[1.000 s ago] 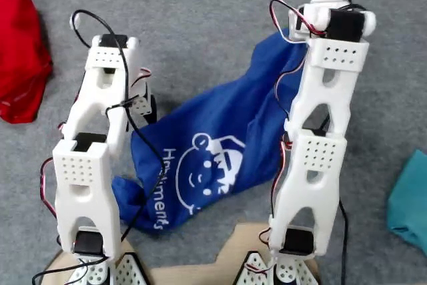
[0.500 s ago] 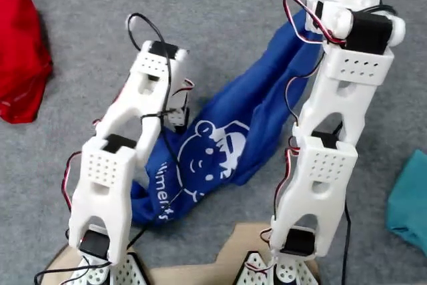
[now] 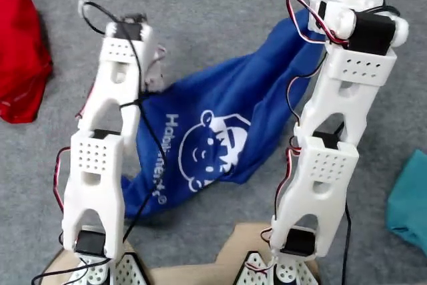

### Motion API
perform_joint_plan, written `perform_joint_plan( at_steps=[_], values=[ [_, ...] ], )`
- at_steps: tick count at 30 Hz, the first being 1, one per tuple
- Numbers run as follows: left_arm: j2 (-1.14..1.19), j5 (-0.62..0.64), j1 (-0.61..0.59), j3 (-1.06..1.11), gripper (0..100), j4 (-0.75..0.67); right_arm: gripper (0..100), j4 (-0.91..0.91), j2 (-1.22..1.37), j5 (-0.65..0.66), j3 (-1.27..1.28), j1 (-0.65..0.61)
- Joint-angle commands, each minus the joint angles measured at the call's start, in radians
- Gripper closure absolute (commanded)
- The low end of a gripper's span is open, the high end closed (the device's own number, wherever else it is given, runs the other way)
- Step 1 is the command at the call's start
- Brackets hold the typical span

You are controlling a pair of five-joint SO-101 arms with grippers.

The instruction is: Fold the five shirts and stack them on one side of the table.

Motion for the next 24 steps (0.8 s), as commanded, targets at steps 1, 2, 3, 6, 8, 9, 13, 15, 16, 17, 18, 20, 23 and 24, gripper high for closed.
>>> perform_joint_plan(
  at_steps=[1,2,3,6,8,9,13,15,16,17,18,20,23,24],
  values=[
    [-0.108,0.006,-0.017,-0.152,98,0.017,99.3,-0.018,-0.07,0.0,-0.038,0.016],
    [-0.128,0.006,-0.017,-0.178,98,0.017,99.3,-0.018,-0.07,0.0,-0.038,0.016],
    [-0.148,0.005,-0.017,-0.204,98,0.017,99.3,-0.017,-0.07,-0.002,-0.038,0.015],
    [-0.197,0.002,-0.023,-0.285,98,0.017,99.3,-0.017,-0.07,-0.005,-0.036,0.013],
    [-0.22,0.002,-0.04,-0.345,98,0.017,99.3,-0.017,-0.07,-0.006,-0.035,0.012],
    [-0.229,0.002,-0.049,-0.376,98,0.017,99.3,-0.017,-0.07,-0.006,-0.035,0.005],
    [-0.245,0.003,-0.089,-0.496,98,0.017,99.3,-0.017,-0.07,-0.008,-0.035,-0.025],
    [-0.242,0.003,-0.101,-0.52,98,0.017,99.3,-0.015,-0.068,-0.008,-0.031,-0.041],
    [-0.236,0.003,-0.103,-0.519,98,0.017,99.3,-0.014,-0.064,-0.008,-0.031,-0.047],
    [-0.234,0.005,-0.103,-0.505,98,0.017,99.3,-0.014,-0.053,-0.008,-0.031,-0.047],
    [-0.232,0.005,-0.1,-0.473,98,0.017,99.3,-0.015,-0.039,-0.008,-0.036,-0.053],
    [-0.232,0.008,-0.094,-0.368,98,0.017,99.3,-0.017,-0.01,-0.002,-0.038,-0.061],
    [-0.232,0.006,-0.075,-0.187,98,0.015,99.3,-0.029,0.035,-0.002,-0.038,-0.064],
    [-0.232,0.006,-0.071,-0.124,98,0.015,99.3,-0.037,0.048,-0.002,-0.038,-0.064]
  ],
)
